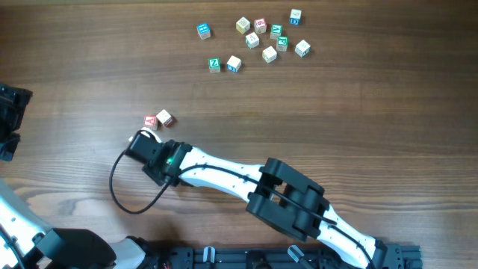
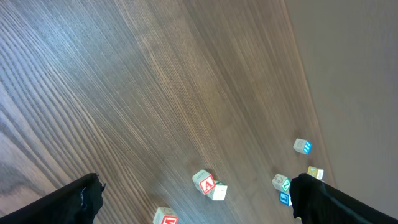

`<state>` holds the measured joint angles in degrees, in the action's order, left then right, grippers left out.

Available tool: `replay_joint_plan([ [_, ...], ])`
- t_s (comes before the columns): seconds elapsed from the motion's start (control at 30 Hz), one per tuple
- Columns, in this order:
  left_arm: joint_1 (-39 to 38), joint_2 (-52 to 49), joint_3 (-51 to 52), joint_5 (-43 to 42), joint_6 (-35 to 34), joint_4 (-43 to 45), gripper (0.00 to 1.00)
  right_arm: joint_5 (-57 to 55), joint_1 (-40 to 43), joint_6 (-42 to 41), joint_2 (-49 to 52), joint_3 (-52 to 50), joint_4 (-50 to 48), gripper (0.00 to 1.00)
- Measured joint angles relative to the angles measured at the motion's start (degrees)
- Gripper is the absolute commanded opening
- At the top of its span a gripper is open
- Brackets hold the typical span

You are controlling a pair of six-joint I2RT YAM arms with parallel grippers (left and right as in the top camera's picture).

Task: Form a circle

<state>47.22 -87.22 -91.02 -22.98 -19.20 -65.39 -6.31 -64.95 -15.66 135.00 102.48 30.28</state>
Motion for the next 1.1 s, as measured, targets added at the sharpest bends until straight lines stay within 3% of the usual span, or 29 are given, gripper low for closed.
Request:
replay_joint_plan([
  [0.03, 0.02, 0.0, 0.0, 0.0, 0.0, 0.0, 1.0, -0.2, 0.5, -0.52, -0.13, 0.0, 0.61, 0.14],
  [0.07, 0.0, 0.0, 0.0, 0.02, 0.0, 0.0, 1.0, -0.22, 0.66, -0.57, -0.24, 0.0, 0.98, 0.35],
  [0.13, 0.0, 0.0, 0.0, 0.17, 0.0, 0.0, 1.0, -0.02, 2.45, -1.66, -0.68, 0.0, 2.97, 0.64],
  [0.17, 0.0, 0.0, 0.0, 0.17, 0.0, 0.0, 1.0, 0.9, 3.15, -1.66, -0.87, 0.0, 3.34, 0.87],
  [0.2, 0.0, 0.0, 0.0, 0.2, 0.0, 0.0, 1.0, 1.81, 3.52, -1.68, -0.98, 0.0, 3.43, 1.0],
  [0.5, 0.0, 0.0, 0.0, 0.39, 0.0, 0.0, 1.0, 6.75, 0.59, -2.08, -1.2, -0.02, -3.41, 1.0],
  [0.7, 0.0, 0.0, 0.0, 0.42, 0.24, -0.22, 1.0, 1.99, -0.96, -6.25, -1.03, -0.02, -6.69, 0.98],
  [0.77, 0.0, 0.0, 0.0, 0.46, 0.66, -0.24, 1.0, 1.66, -0.79, -6.84, -0.94, -0.02, -7.28, 0.91],
  [0.87, 0.02, 0.0, 0.0, 0.59, 1.03, -0.44, 1.0, 1.77, -0.74, -6.91, -0.94, -0.04, -8.96, 0.67],
  [1.1, 0.0, 0.0, 0.0, 0.61, 1.07, -0.63, 1.0, 1.81, -0.74, -6.78, -0.2, -0.04, -7.63, 0.63],
])
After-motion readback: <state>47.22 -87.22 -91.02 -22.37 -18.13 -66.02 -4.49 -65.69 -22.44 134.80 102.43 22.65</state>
